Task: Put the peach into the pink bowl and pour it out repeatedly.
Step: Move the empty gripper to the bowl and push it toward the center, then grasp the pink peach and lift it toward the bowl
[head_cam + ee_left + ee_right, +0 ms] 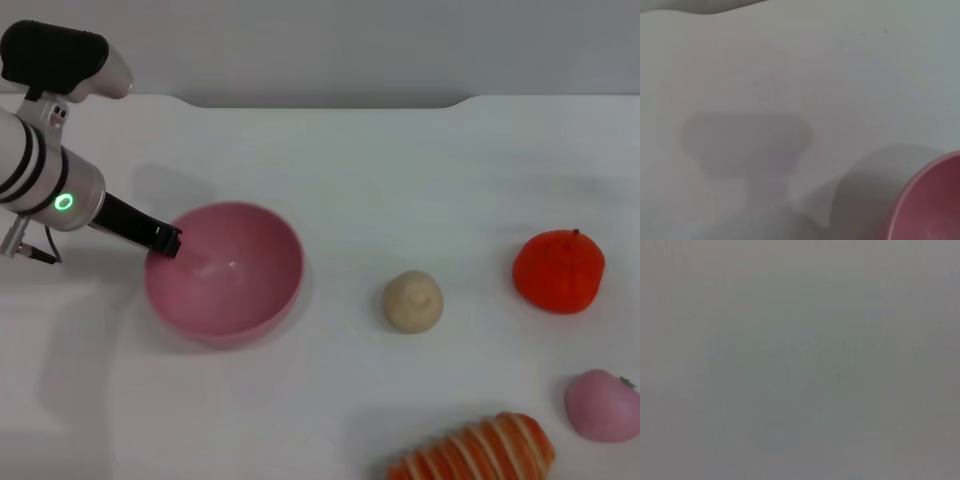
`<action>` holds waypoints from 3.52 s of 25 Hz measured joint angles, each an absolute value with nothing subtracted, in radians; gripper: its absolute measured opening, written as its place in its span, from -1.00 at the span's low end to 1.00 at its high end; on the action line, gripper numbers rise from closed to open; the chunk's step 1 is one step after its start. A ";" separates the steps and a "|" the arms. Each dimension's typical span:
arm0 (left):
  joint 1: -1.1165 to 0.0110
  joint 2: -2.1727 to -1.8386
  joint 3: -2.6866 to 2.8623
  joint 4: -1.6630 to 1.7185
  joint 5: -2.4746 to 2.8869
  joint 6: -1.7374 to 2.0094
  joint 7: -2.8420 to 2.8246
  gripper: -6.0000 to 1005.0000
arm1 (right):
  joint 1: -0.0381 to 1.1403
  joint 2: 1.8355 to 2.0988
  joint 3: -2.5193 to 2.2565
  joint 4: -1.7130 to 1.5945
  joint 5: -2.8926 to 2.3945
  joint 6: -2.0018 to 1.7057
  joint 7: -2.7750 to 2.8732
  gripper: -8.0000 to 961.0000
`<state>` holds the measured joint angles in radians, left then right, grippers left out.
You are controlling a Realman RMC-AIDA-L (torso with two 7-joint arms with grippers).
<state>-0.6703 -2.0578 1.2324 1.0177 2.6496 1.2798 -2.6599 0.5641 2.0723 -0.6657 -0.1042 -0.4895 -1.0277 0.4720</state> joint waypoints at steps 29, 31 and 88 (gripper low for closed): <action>-0.723 -2.058 1.157 1.256 2.635 1.500 -2.711 -0.90 | 0.554 2.070 -0.658 -0.120 -0.505 -1.017 0.504 0.05; -0.733 -2.058 1.162 1.278 2.633 1.515 -2.721 -0.90 | 0.554 2.069 -0.658 -0.120 -0.505 -1.017 0.498 0.05; -0.735 -2.060 1.209 1.253 2.593 1.492 -2.715 -0.90 | 0.763 1.908 -0.426 -1.442 -1.952 -1.931 2.198 0.04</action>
<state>-0.7346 -2.0601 1.2093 1.2533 2.5933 1.4923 -2.7147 0.7626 1.9078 -0.4260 -1.4424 -1.9522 -1.9305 2.1978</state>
